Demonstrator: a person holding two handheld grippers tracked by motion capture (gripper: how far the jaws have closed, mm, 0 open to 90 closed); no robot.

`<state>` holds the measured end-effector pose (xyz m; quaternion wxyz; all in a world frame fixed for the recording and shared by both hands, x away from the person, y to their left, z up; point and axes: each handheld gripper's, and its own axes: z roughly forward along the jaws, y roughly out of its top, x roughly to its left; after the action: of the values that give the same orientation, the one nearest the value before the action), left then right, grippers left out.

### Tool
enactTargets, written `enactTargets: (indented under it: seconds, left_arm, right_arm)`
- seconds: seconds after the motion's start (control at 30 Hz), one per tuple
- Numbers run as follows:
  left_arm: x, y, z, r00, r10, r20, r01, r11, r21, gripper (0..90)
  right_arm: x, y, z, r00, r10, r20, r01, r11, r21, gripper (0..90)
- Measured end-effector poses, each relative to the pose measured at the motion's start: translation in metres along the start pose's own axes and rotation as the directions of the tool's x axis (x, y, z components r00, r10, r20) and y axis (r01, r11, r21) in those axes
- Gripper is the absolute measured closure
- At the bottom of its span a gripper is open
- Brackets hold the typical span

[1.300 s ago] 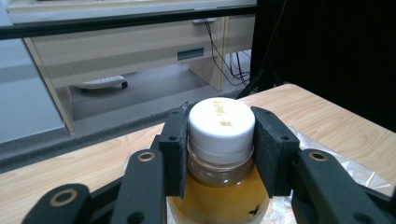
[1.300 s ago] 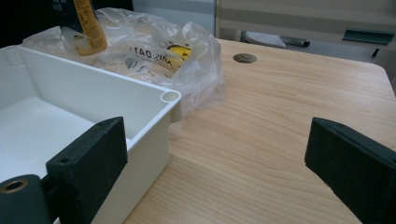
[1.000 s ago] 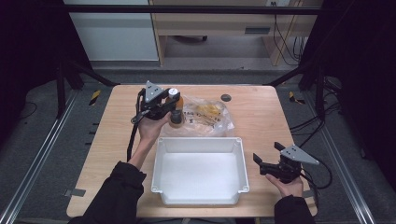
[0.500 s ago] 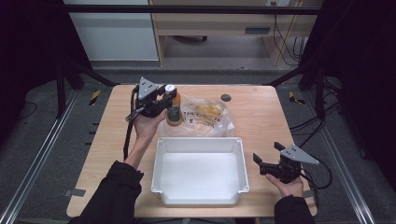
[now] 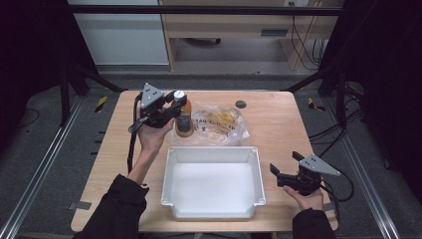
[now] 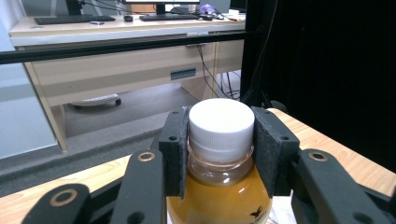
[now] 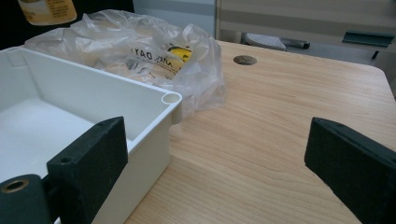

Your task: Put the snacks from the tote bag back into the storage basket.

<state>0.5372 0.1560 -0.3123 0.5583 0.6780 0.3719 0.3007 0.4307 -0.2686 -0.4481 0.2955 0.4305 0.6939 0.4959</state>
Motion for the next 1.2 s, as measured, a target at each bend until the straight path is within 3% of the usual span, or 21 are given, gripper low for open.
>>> enactTargets:
  seconds: [0.93, 1.2]
  left_arm:
    - [-0.026, -0.005, -0.041, 0.9958, 0.053, 0.074, -0.052, 0.9986, -0.009, 59.0]
    - [-0.032, -0.016, -0.05, 0.9931, 0.064, 0.099, -0.064, 0.9979, 0.004, 59.0]
  right_arm:
    - [0.0, 0.0, -0.002, 1.0, 0.002, 0.001, -0.002, 1.0, 0.001, 6.4]
    - [0.0, -0.001, -0.001, 1.0, -0.002, 0.002, 0.002, 1.0, 0.0, 6.5]
